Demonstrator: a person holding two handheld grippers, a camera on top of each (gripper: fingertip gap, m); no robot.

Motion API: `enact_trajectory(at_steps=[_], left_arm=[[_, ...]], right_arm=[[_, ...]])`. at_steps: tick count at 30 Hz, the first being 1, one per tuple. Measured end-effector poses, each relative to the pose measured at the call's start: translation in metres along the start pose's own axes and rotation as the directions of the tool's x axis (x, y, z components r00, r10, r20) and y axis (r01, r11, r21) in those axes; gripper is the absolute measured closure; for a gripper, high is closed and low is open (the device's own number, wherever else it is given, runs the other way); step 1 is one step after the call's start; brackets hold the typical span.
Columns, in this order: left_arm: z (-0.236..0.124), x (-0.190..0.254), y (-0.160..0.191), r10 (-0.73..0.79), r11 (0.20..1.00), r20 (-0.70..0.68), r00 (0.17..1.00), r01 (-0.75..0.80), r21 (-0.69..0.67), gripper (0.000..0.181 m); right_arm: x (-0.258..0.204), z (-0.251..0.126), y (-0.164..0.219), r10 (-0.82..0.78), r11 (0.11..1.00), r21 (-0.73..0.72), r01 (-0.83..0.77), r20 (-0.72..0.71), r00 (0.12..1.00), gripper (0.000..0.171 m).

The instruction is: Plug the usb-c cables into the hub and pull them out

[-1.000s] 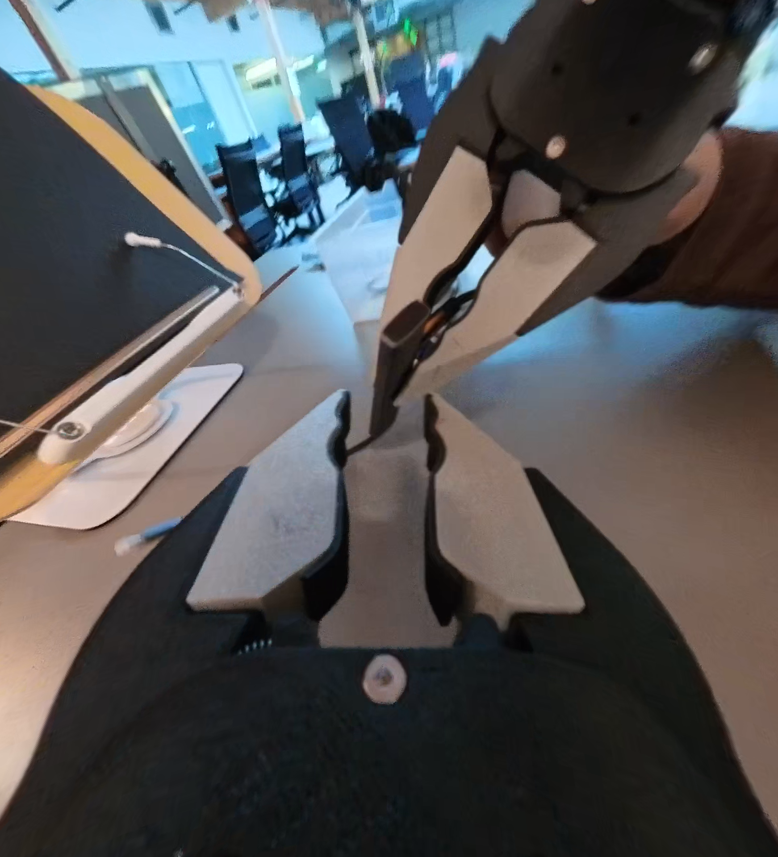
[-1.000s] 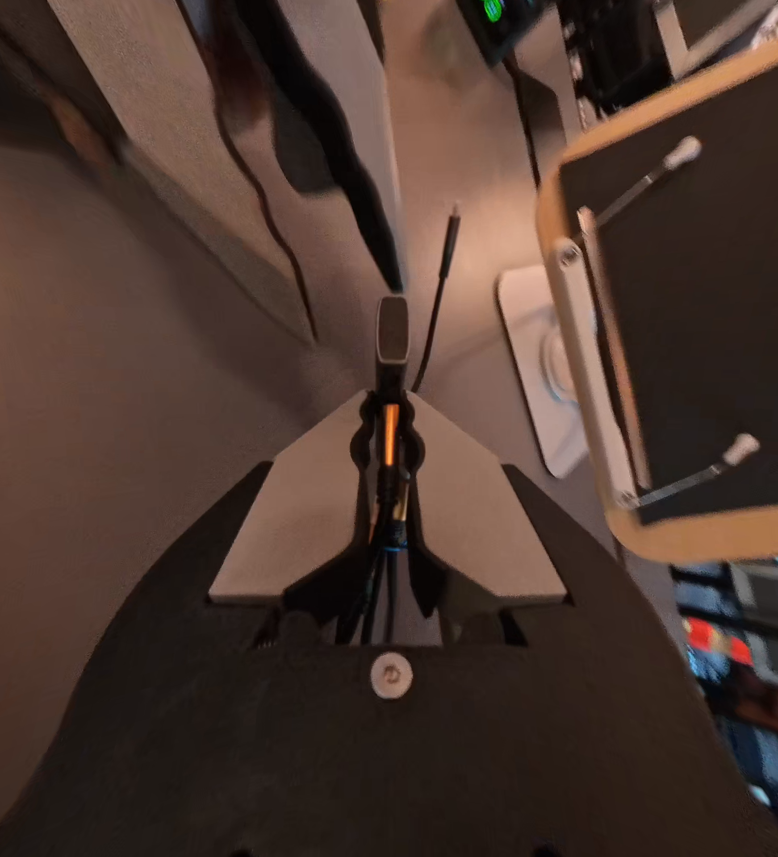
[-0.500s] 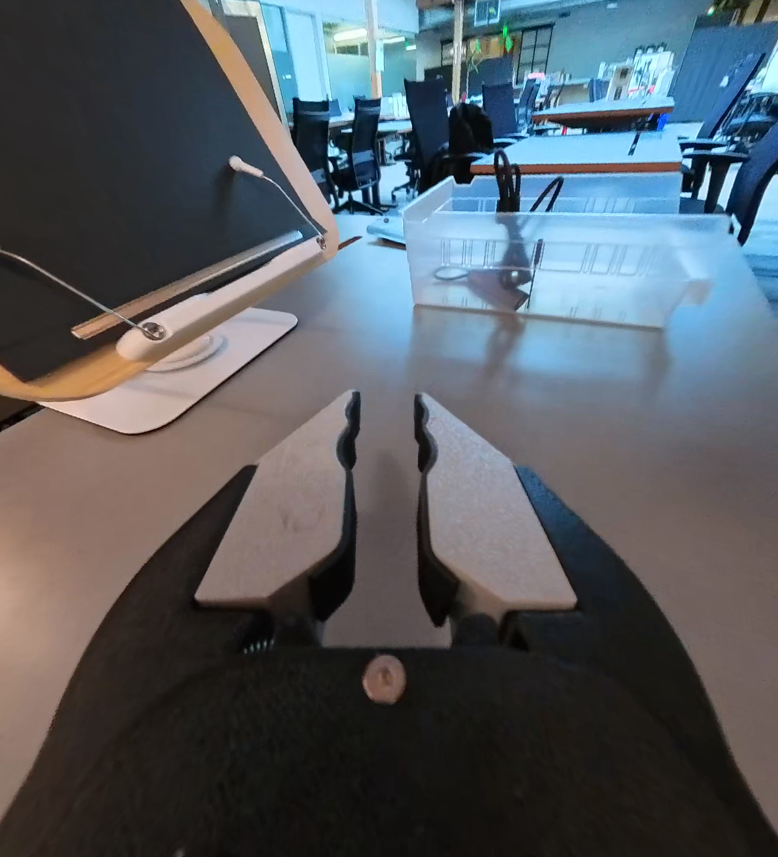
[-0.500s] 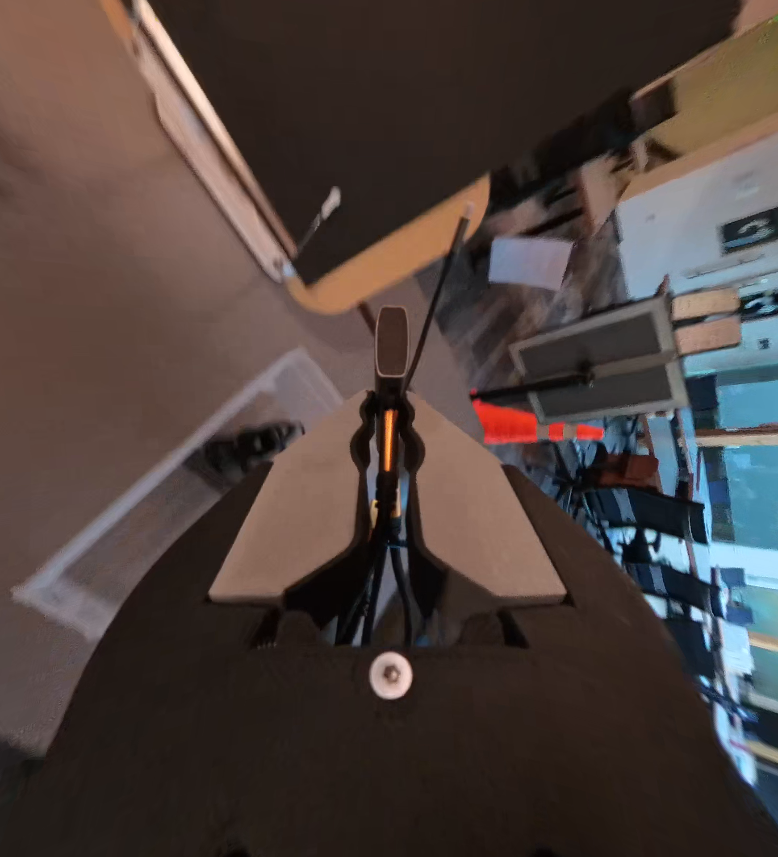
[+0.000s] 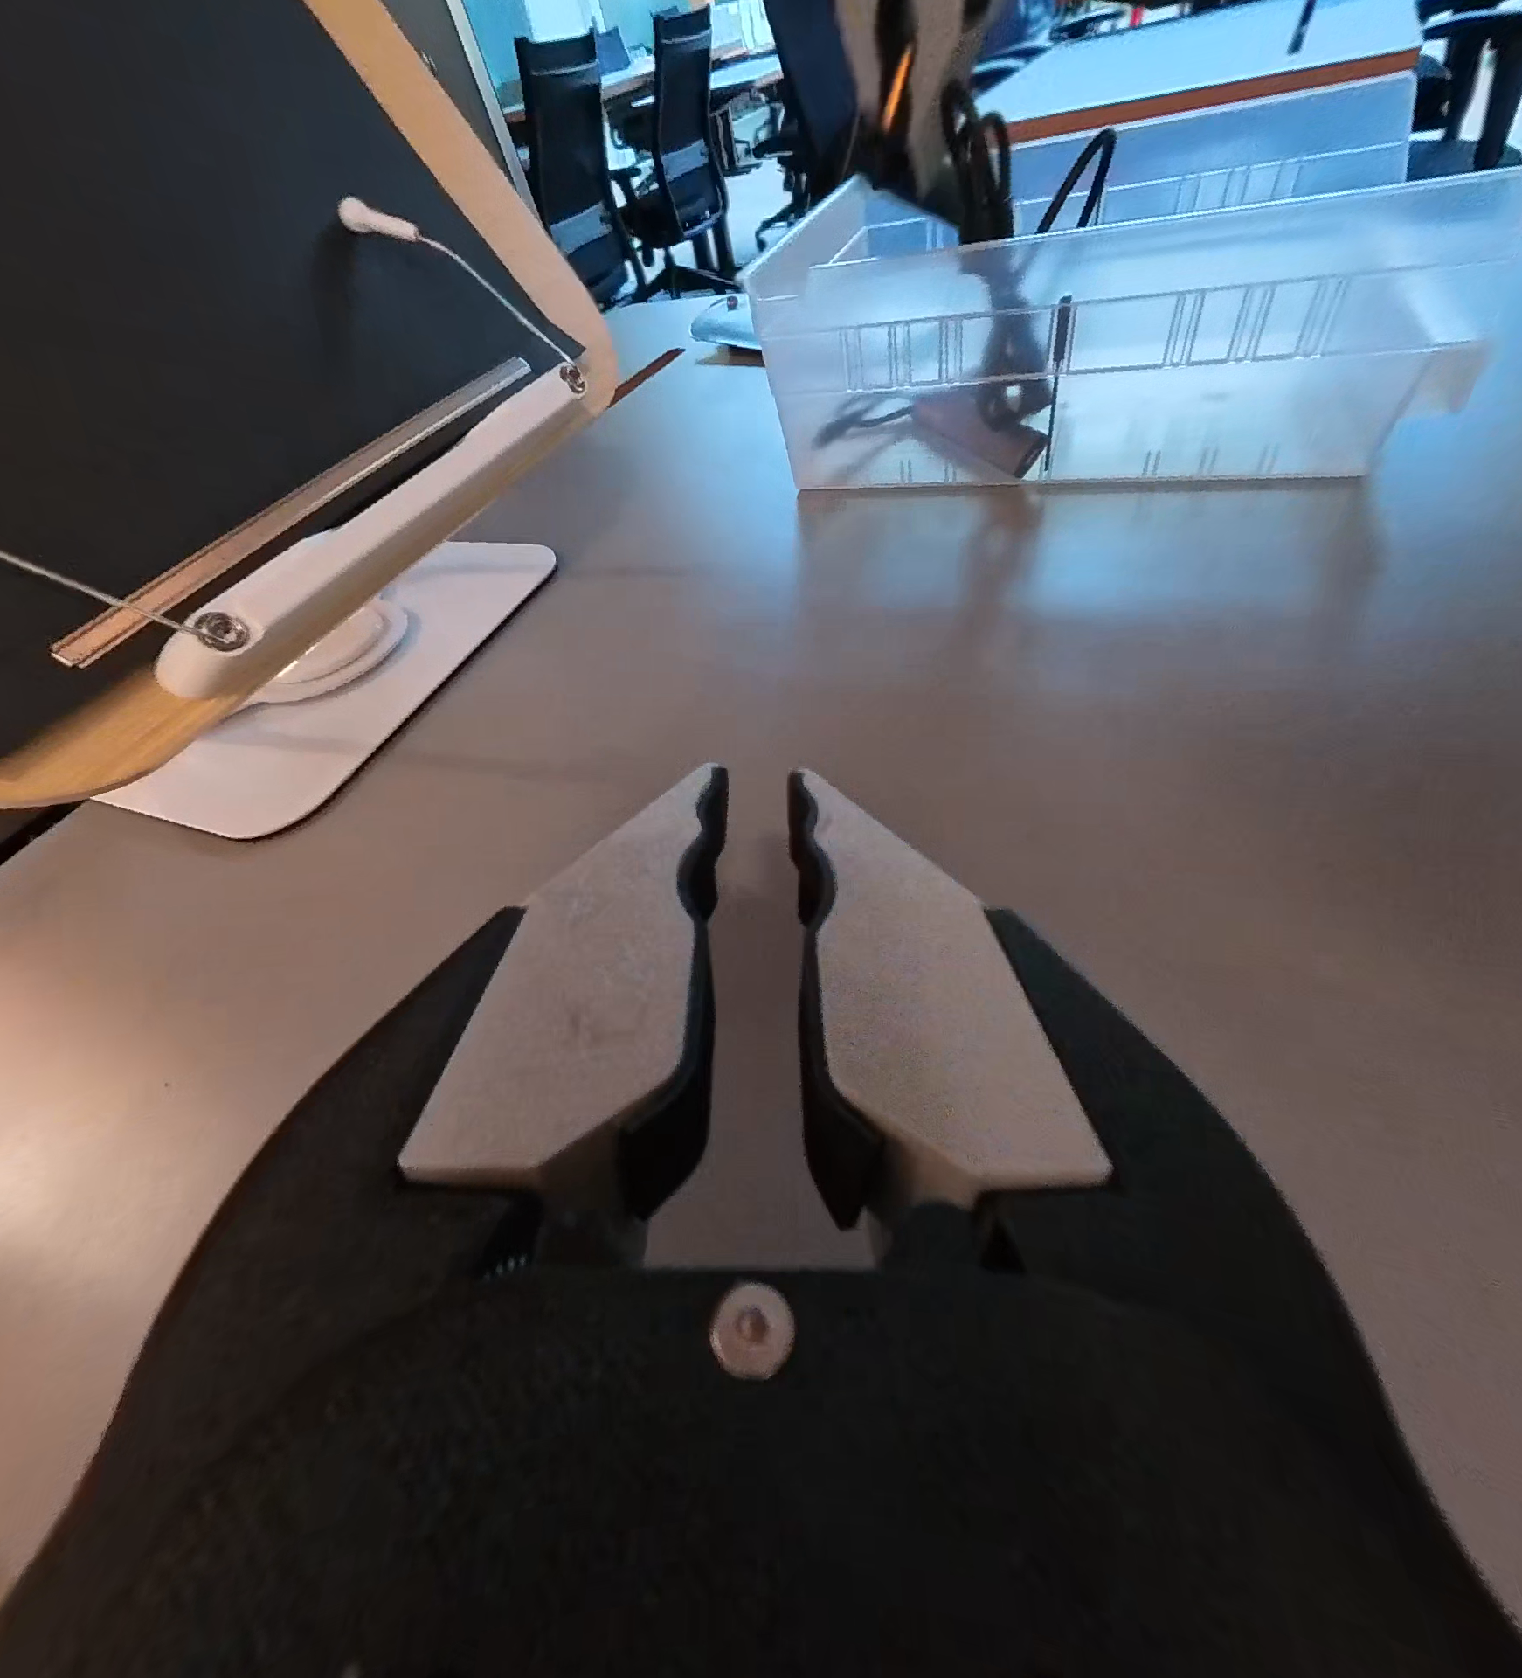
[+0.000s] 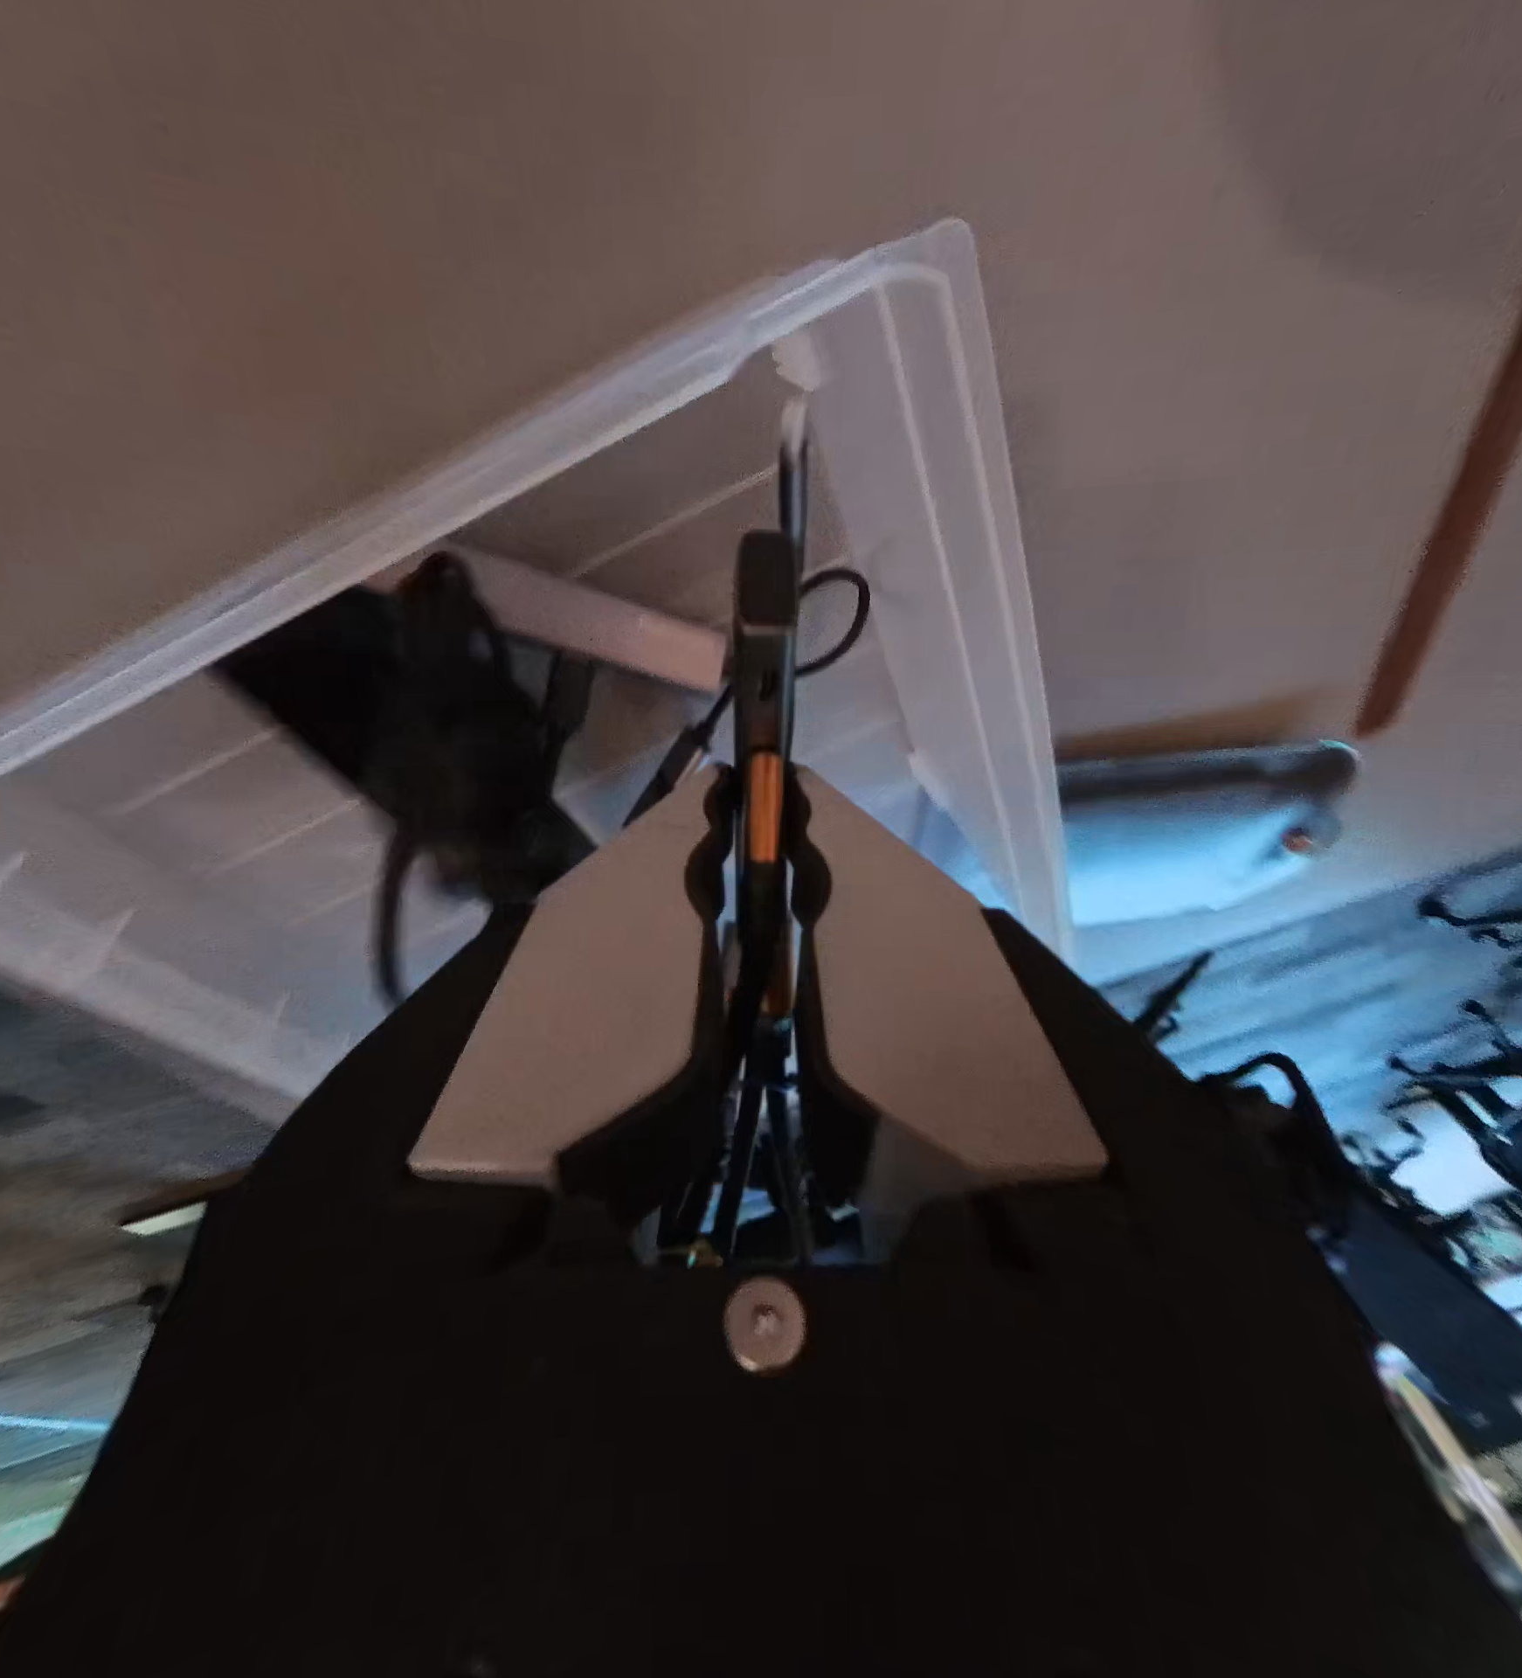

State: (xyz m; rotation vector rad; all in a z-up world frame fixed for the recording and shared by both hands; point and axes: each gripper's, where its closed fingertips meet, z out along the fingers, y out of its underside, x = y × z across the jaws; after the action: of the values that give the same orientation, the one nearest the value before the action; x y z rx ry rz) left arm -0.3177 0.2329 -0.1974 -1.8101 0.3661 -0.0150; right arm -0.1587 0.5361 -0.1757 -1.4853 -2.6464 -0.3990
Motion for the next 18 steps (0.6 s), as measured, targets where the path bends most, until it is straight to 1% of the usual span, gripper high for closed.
enact_trajectory(at_steps=[2,5,7,8,9,11,13,14,15,16,18], left_arm=[[0.000,0.001,-0.001,0.022,1.000,0.005,1.000,-0.022,-0.002,0.172],[0.002,0.006,-0.004,0.025,1.000,-0.013,1.000,-0.025,0.003,0.173],[0.003,0.010,-0.006,0.018,1.000,-0.029,0.999,-0.018,0.004,0.172],[0.004,0.011,-0.006,0.018,1.000,-0.035,0.999,-0.018,0.004,0.172],[0.004,0.013,-0.006,0.019,1.000,-0.040,0.999,-0.019,0.001,0.172],[0.005,0.014,-0.004,0.021,1.000,-0.045,0.999,-0.022,-0.005,0.172],[0.006,0.016,-0.003,0.026,1.000,-0.049,0.998,-0.026,-0.013,0.172],[0.007,0.016,-0.002,0.029,0.999,-0.048,0.998,-0.029,-0.016,0.172],[0.007,0.015,-0.001,0.030,0.999,-0.046,0.998,-0.031,-0.018,0.172],[0.007,0.015,-0.001,0.030,0.999,-0.044,0.999,-0.031,-0.018,0.172],[0.007,0.013,-0.002,0.028,0.999,-0.038,0.999,-0.029,-0.013,0.172]], right_arm=[[0.005,0.037,0.002,0.037,0.999,-0.012,-0.036,0.067,0.997,0.164],[0.000,0.081,0.017,0.122,0.990,-0.096,-0.105,0.193,0.974,0.164],[0.001,0.094,0.022,0.163,0.981,-0.143,-0.133,0.222,0.961,0.162],[0.003,0.094,0.021,0.163,0.981,-0.141,-0.134,0.217,0.963,0.162],[0.009,0.088,0.016,0.157,0.984,-0.110,-0.138,0.192,0.969,0.162],[0.027,0.062,0.003,0.165,0.986,0.008,-0.167,0.116,0.979,0.160],[0.049,0.022,-0.006,0.213,0.966,0.139,-0.216,0.039,0.976,0.144],[0.060,0.001,-0.007,0.247,0.951,0.191,-0.242,-0.002,0.969,0.130],[0.070,-0.018,-0.005,0.284,0.936,0.229,-0.266,-0.049,0.958,0.122],[0.079,-0.035,0.001,0.319,0.927,0.240,-0.289,-0.099,0.942,0.121],[0.098,-0.063,0.023,0.385,0.916,0.218,-0.336,-0.244,0.890,0.122]])
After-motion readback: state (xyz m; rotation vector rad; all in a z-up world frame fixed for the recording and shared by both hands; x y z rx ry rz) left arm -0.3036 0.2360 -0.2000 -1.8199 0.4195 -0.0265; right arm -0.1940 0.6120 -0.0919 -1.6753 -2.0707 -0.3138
